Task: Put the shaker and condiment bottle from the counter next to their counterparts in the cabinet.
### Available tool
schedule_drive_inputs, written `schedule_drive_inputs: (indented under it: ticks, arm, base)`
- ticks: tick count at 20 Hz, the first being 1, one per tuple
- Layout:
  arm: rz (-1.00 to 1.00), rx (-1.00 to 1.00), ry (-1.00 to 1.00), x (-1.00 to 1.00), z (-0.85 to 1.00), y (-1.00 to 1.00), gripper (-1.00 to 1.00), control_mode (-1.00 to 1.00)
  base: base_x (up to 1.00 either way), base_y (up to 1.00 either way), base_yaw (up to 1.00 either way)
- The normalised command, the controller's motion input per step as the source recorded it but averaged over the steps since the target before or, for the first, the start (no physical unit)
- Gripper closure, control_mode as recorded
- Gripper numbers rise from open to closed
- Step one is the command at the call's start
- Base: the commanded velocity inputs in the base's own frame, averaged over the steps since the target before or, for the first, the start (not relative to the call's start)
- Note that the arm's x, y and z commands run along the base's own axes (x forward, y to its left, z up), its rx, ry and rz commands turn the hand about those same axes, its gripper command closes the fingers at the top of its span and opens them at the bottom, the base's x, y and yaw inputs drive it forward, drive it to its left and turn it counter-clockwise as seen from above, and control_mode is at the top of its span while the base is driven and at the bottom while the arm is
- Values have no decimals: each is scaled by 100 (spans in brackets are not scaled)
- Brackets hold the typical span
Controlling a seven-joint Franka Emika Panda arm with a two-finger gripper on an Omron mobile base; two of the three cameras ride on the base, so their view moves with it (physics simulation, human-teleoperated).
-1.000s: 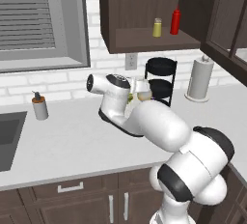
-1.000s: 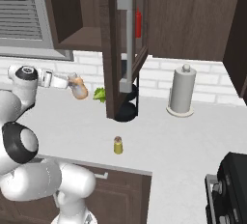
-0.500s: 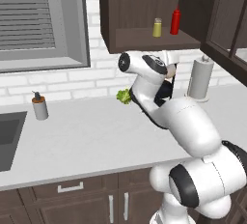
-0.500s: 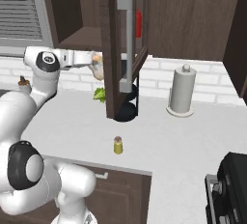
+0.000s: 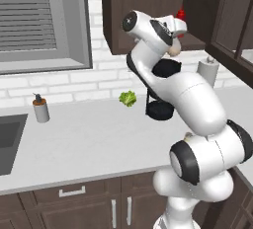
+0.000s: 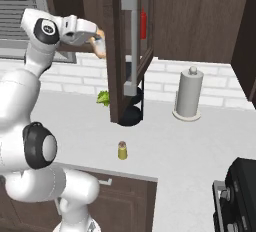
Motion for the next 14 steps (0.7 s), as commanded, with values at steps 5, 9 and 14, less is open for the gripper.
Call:
schedule_drive_inputs:
  ticks: [5,9,14]
  arm:
    - [-7,3,-2,0,11,-4,100,-100]
    - [-33,31,-3,18,1,-71,100,-100]
    - [-8,7,-1,5,0,-18,100,-100]
  base:
    - [0,0,0]
    - [0,0,0]
    - [0,0,0]
